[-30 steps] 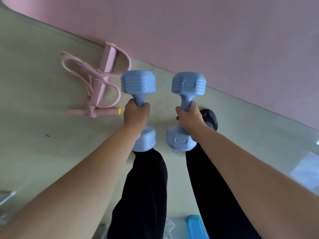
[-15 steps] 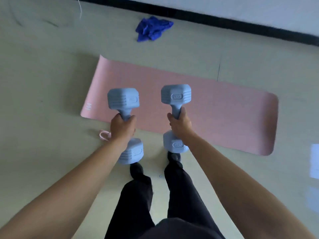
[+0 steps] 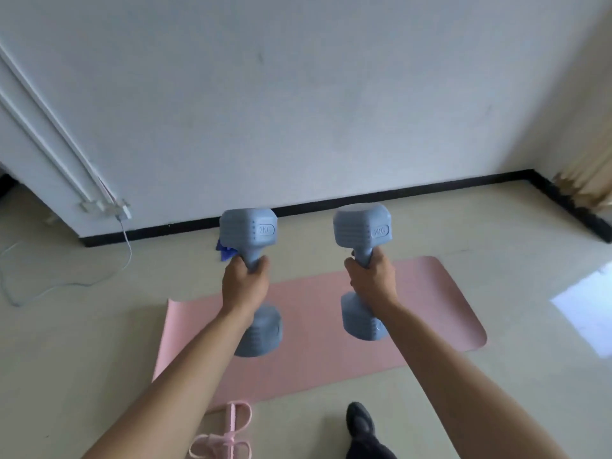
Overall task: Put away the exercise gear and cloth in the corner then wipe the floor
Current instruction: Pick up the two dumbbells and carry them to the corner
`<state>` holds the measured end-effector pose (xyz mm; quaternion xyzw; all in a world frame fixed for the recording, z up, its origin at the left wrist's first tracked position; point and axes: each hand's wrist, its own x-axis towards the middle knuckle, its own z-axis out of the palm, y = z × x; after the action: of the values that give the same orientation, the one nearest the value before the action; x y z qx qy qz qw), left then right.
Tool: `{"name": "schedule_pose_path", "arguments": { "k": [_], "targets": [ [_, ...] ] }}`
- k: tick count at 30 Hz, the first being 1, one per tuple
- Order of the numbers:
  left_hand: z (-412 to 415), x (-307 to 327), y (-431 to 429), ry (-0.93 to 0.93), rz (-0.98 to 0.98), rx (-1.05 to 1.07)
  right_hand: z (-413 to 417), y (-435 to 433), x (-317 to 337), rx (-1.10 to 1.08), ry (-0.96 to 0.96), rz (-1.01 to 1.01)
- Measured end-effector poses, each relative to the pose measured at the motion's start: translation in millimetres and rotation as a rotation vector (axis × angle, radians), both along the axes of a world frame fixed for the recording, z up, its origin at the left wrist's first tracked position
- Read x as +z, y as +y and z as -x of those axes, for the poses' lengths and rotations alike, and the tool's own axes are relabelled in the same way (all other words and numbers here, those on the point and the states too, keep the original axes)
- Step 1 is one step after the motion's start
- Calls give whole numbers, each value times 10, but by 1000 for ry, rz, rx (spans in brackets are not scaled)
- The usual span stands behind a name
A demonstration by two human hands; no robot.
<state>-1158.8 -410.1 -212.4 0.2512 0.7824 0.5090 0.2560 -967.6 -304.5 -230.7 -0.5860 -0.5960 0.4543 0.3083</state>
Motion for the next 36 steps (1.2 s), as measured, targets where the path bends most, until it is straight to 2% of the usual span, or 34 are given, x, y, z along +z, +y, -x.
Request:
{"name": "schedule_pose_path", "arguments": {
  "k": [3, 10, 16, 22, 29, 36],
  "targets": [
    [-303, 193, 97, 23, -92, -92, -368, -139, 183, -124, 36, -17],
    [-1485, 554, 476, 34, -168, -304, -1620, -185, 496, -330, 142, -5],
    [-3043, 738, 982, 61, -236, -476, -3102, -3, 676, -452, 215, -34],
    [-4698, 893, 1539, 12, -322, -599, -4719, 293, 930, -524, 225, -128],
    [-5873, 1195, 2379, 25, -388, -679, -5884, 1032, 1252, -629, 340, -168],
    [-6639, 1254, 3763, 48, -487, -736, -6601, 2345, 1273, -636, 353, -204]
  ]
}}
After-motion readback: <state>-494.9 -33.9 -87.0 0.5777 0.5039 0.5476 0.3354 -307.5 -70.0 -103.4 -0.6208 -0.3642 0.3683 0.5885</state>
